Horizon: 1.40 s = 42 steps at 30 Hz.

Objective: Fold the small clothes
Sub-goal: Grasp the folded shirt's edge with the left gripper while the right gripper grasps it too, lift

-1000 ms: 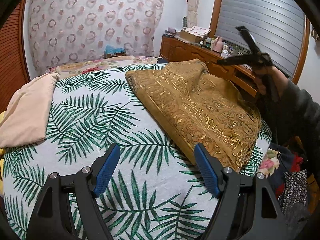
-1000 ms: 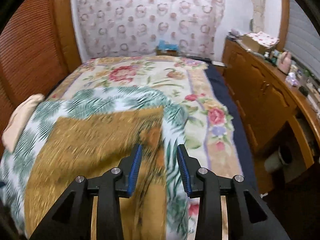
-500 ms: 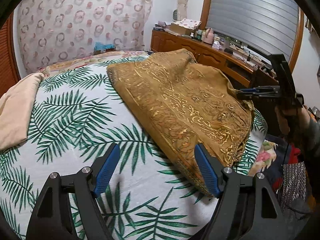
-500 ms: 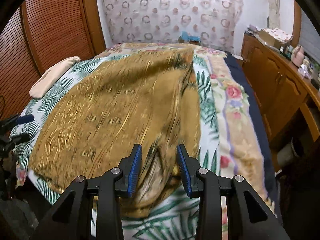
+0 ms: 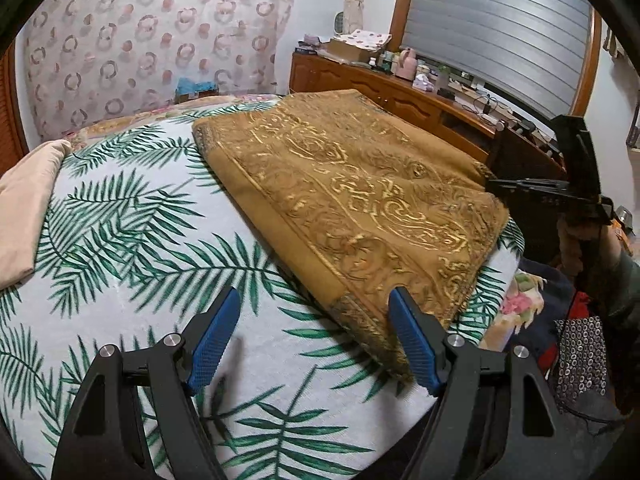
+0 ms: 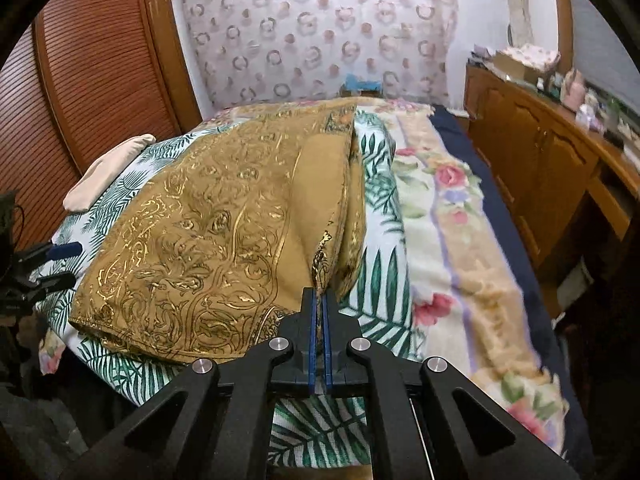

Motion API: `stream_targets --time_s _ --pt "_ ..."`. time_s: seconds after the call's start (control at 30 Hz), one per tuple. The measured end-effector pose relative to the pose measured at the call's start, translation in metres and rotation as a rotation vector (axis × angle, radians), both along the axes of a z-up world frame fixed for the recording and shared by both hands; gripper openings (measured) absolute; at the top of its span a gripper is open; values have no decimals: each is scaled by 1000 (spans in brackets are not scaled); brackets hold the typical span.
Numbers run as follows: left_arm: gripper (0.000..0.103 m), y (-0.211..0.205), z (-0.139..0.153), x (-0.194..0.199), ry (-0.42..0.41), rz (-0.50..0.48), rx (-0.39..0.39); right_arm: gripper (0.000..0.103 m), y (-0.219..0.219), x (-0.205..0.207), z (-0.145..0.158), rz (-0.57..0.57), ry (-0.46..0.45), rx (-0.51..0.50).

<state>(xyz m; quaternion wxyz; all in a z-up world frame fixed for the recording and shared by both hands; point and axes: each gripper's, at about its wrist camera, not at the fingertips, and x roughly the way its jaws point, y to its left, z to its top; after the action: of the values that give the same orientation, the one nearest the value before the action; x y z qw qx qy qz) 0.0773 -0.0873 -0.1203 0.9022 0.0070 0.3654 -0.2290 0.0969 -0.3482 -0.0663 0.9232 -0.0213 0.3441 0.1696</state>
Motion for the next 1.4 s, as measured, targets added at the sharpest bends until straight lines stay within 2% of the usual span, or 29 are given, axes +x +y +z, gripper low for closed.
stream_targets --time_s 0.13,0.2,0.23,0.3,0.4,0.53,0.83,0.87,0.9,0.93,1.03,1.17,1.2,1.23,1.4 --pt "77 -4 -1 -4 2 -10 -17 2 9 3 -4 -4 -11 0" --pt "70 -8 -1 -6 2 -24 -20 2 9 6 -4 -2 -21 12" --pt "67 -9 -2 -7 3 -28 -21 6 9 5 -4 -5 -25 13" --pt "54 -12 -4 -8 14 -38 -25 14 12 4 -5 -21 -32 5" --pt "47 -15 -7 -8 27 -42 -27 34 12 3 -10 -30 -23 16" --pt "45 -18 -9 -10 31 -46 -20 48 15 2 -13 -36 -7 14" --pt "45 -23 -14 -16 46 -62 -23 51 25 7 -14 -45 22 -17" --pt "45 -24 -14 -16 43 -60 -22 51 26 7 -13 -47 20 -18" --pt "33 -25 -14 -18 39 -64 -22 51 26 7 -13 -42 20 -12" --pt "26 -26 -15 -18 41 -73 -24 51 29 7 -11 -18 19 0" --pt "20 -29 -15 -19 33 -68 -10 51 32 5 -13 1 10 -10" --pt "11 -27 -14 -18 32 -61 -15 33 41 2 -15 17 -12 -58" --pt "10 -27 -13 -19 28 -59 -19 23 42 3 -15 17 -15 -65" --pt "10 -26 -11 -20 22 -57 -27 19 40 3 -15 25 -10 -57" --pt "9 -24 2 -25 -23 -47 -55 7 31 7 -14 42 1 1"
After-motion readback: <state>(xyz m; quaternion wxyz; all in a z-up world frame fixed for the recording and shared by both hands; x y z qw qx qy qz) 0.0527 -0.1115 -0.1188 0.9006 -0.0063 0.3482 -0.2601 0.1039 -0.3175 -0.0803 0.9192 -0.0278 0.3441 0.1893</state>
